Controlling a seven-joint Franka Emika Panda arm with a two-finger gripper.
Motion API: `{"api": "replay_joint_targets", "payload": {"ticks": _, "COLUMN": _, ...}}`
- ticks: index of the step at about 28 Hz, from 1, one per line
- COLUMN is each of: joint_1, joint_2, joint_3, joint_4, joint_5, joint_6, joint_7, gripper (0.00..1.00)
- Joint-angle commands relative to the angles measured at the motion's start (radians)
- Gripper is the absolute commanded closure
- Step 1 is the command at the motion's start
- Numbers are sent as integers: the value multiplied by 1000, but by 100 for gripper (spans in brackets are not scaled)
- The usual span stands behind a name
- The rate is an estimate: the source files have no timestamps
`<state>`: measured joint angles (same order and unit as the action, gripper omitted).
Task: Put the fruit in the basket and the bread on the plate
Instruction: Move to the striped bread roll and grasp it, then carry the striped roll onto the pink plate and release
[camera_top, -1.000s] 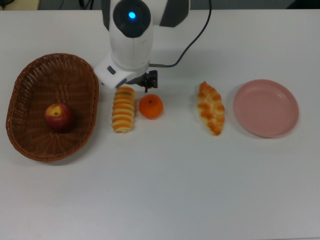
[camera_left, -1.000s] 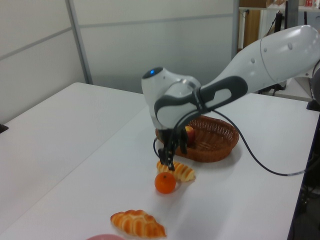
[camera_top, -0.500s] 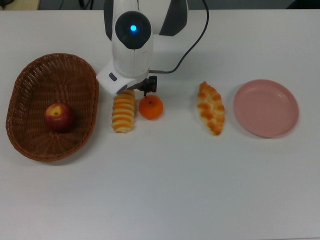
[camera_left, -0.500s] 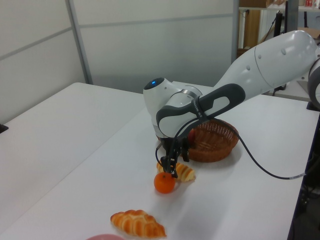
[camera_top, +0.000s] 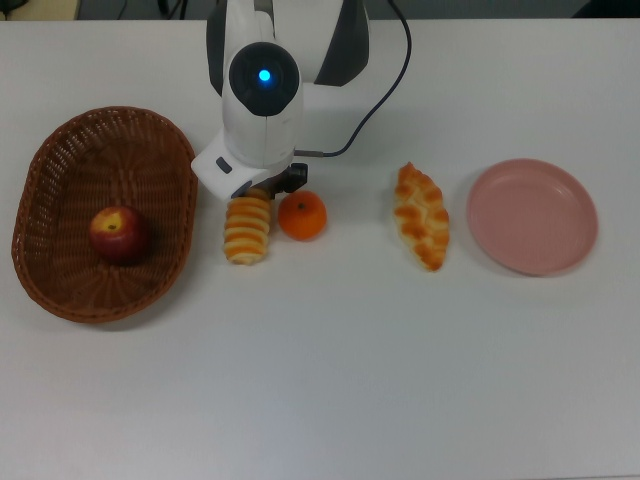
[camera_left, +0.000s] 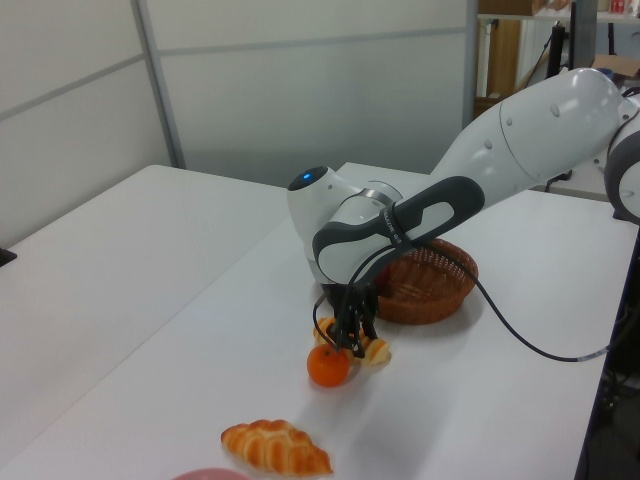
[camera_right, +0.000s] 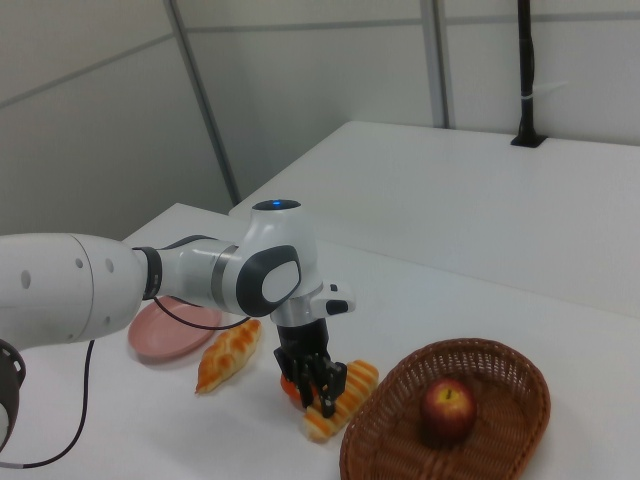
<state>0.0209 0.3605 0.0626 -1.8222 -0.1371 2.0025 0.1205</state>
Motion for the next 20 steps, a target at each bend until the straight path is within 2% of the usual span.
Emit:
{"api": "replay_joint_targets", "payload": {"ticks": 1, "joint_1": 7, "joint_2": -9, "joint_3": -7, "joint_4": -23, "joint_5": -10, "joint_6": 35, "joint_7": 7, "gripper": 84}}
{"api": "replay_joint_targets", "payload": {"ticks": 2, "joint_1": 7, "joint_2": -11, "joint_3": -6, "joint_4": -22, "joint_5": -10, "joint_6": 35, "joint_7": 7, "gripper": 91}}
{"api": "replay_joint_targets", "payload": {"ticks": 7, "joint_1": 5, "joint_2": -14, "joint_3": -7, "joint_4": -19, "joint_5": -10, "joint_6": 29, "joint_7": 7, "gripper": 99}}
{"api": "replay_joint_targets", "payload": {"ticks": 11, "joint_1": 5, "joint_2": -26, "joint_3": -9, "joint_4": -16, "joint_5": -10, "joint_6": 18, "joint_7": 8, "gripper": 99}}
{"api": "replay_joint_targets", "payload": {"ticks": 20, "joint_1": 19, "joint_2": -149, "joint_3": -1, "joint_4": 43, "joint_5": -1, "joint_6": -88, "joint_7": 10, "gripper": 99}}
